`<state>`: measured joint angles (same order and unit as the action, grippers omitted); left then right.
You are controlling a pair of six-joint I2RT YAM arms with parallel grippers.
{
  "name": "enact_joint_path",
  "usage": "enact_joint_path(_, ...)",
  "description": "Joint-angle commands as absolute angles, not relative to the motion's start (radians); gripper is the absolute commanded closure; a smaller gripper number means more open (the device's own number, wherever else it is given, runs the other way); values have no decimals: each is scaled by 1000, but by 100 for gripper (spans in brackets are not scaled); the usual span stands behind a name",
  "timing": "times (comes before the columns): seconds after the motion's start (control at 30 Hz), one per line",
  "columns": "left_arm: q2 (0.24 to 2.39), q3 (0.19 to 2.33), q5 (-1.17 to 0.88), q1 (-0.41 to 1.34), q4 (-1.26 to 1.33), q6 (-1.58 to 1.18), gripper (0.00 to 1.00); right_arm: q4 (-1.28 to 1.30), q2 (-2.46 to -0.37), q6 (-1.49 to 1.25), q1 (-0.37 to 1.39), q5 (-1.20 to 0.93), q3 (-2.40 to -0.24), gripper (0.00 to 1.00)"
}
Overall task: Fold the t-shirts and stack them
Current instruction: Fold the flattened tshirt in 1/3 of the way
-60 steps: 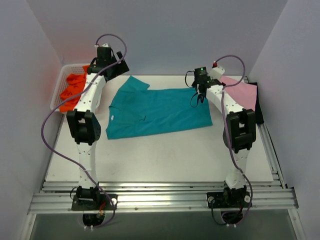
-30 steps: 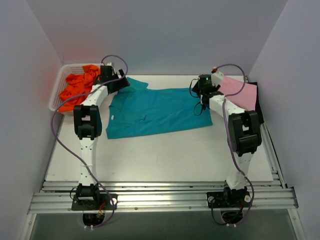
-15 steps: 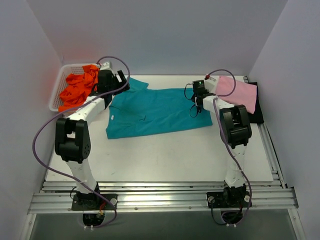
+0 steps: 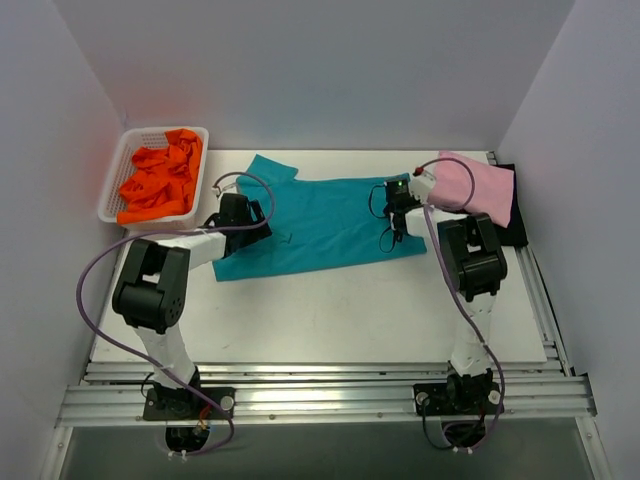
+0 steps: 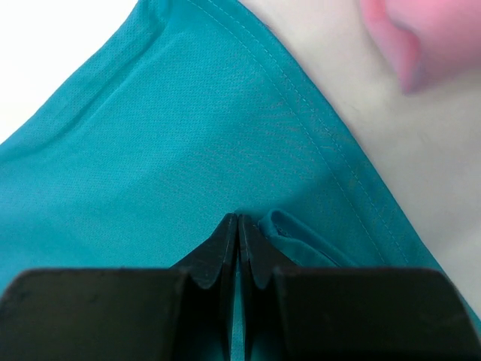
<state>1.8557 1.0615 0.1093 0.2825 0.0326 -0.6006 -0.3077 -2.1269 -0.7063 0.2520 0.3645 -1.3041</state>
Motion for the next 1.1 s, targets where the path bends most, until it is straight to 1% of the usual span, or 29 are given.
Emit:
enact_joint_path(0.0,1821,993,199,301,8,-660,13,-193,-2074,-741,273,423,-1175,100)
enact_joint_path(0.07,1832,967,206,302,3,-682,14,-192,-2045,-755,279,431,-1121,100)
enact_joint_path(0.13,1835,921,187,302,18,-689,18,-126,-2029,-791,285,466,-1114,100)
enact_joint_path(0.2,1829,884,189,317,17,-712,19,-48,-2011,-833,299,497,-1105,100)
enact_joint_path(0.3,1798,847,209,353,8,-733,20,-11,-1948,-865,356,531,-1042,100)
enact_joint_path(0.37,1757,815,254,376,2,-756,20,33,-1918,-908,396,592,-1017,100)
enact_joint_path(0.4,1741,802,264,396,-44,-764,20,69,-1895,-922,402,604,-997,100)
enact_joint_path(0.63,1539,701,330,511,-139,-850,17,201,-1835,-1028,423,650,-917,100)
enact_joint_path(0.73,1444,687,406,583,-227,-897,16,297,-1793,-1112,442,722,-896,100)
enact_joint_path(0.8,1393,687,452,610,-296,-923,16,321,-1752,-1153,445,715,-881,100)
enact_joint_path(0.93,1229,692,514,641,-380,-940,14,443,-1703,-1245,492,750,-911,100)
enact_joint_path(1.0,1184,728,544,641,-423,-928,13,509,-1663,-1282,520,781,-948,100)
enact_joint_path(1.07,1144,770,577,640,-434,-885,11,557,-1619,-1295,544,816,-995,90)
